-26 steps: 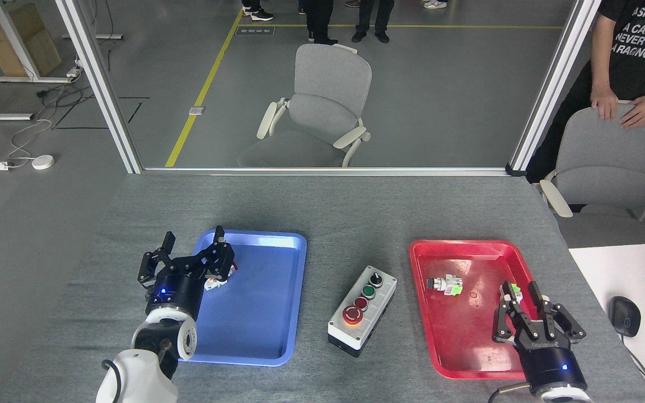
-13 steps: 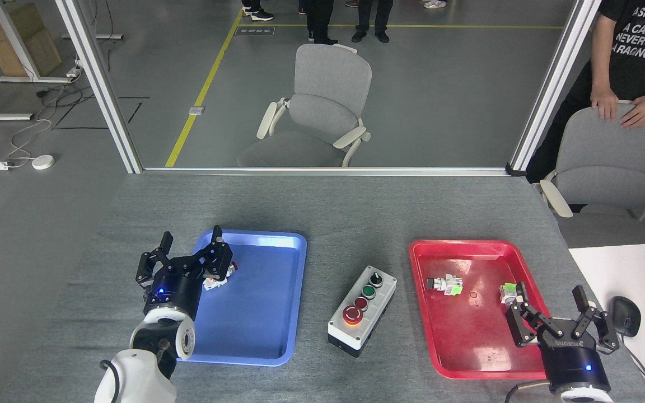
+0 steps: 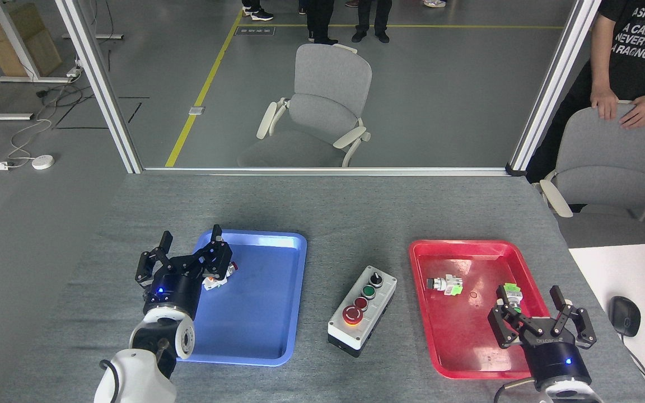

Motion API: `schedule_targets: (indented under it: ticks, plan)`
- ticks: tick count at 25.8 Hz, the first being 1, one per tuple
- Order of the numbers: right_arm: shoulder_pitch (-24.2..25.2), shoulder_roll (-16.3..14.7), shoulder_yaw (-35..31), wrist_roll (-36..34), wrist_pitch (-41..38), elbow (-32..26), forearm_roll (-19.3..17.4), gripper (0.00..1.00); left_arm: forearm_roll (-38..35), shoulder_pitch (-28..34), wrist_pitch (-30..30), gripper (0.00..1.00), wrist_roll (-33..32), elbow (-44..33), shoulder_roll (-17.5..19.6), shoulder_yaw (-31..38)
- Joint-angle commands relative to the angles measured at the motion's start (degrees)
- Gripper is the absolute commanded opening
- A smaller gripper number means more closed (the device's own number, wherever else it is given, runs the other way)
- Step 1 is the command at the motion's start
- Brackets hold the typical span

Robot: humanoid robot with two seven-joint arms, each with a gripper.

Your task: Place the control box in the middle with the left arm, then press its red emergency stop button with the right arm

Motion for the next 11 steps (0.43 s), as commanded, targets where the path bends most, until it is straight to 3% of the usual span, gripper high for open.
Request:
schedule_targets:
  ticks: [1,11]
  plan:
    - [-1.72,-0.50,3.09,-0.11,2.10,1.39,-0.79,0.98,0.00,0.33,0.00,0.99,0.01,0.05,0.03,0.08]
    - [-2.33,-0.23,8.54,-0.11,4.65,1.30,-2.20,0.98,0.09,1.73,-0.09,0.99,0.28,0.05,-0.14,0.08]
